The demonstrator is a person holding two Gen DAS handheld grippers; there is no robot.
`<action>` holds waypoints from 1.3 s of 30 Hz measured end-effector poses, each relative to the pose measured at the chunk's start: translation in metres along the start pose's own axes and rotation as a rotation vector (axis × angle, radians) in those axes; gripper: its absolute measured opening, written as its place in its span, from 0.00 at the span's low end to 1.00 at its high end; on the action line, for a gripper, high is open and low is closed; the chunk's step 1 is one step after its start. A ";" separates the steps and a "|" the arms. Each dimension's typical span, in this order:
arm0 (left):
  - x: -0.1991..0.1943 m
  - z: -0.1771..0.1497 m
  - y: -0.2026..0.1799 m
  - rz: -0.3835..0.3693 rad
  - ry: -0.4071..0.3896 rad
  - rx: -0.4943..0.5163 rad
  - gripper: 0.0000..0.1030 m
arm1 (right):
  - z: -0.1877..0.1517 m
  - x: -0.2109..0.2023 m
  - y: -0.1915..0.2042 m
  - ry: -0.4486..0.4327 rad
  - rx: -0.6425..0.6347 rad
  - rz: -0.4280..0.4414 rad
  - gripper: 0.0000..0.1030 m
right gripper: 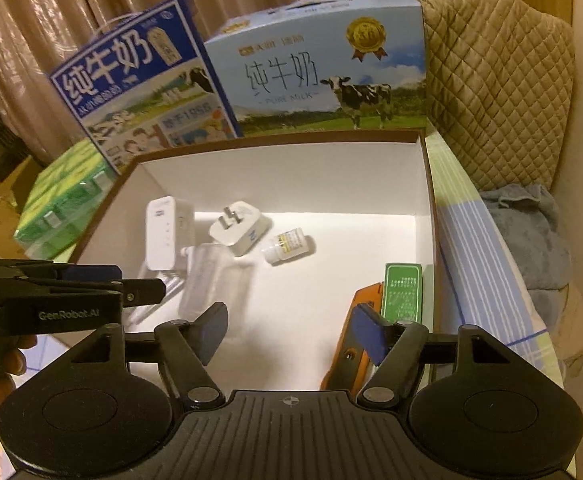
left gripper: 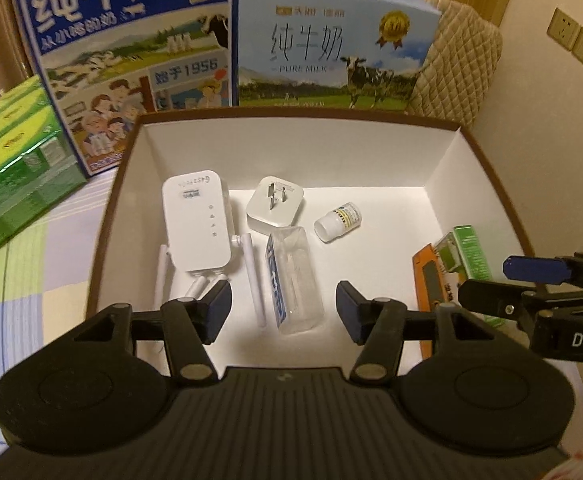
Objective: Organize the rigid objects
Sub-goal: 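Withdraw both open tools from the brown box back over the table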
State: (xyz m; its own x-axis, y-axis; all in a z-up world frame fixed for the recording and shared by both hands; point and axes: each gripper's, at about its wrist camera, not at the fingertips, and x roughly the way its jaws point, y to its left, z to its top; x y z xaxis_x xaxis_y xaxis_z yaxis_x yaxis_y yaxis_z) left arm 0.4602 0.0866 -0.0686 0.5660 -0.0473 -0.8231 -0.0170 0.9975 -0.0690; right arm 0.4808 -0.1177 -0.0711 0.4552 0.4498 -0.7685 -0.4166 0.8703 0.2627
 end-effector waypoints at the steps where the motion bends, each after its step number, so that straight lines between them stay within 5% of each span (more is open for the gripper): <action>1: -0.006 -0.002 0.000 0.000 -0.006 -0.008 0.52 | -0.002 -0.005 0.001 -0.004 0.001 0.000 0.65; 23: -0.101 -0.087 -0.003 -0.009 -0.038 -0.087 0.52 | -0.055 -0.067 0.028 -0.014 -0.018 0.036 0.65; 39: -0.114 -0.164 0.005 0.019 0.069 -0.181 0.52 | -0.104 -0.075 0.045 0.061 -0.047 0.064 0.65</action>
State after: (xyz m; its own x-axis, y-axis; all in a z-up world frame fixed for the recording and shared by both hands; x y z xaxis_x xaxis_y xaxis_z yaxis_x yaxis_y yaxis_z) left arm 0.2601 0.0884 -0.0678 0.5061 -0.0382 -0.8616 -0.1789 0.9726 -0.1483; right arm 0.3456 -0.1332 -0.0625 0.3781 0.4896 -0.7857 -0.4802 0.8294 0.2857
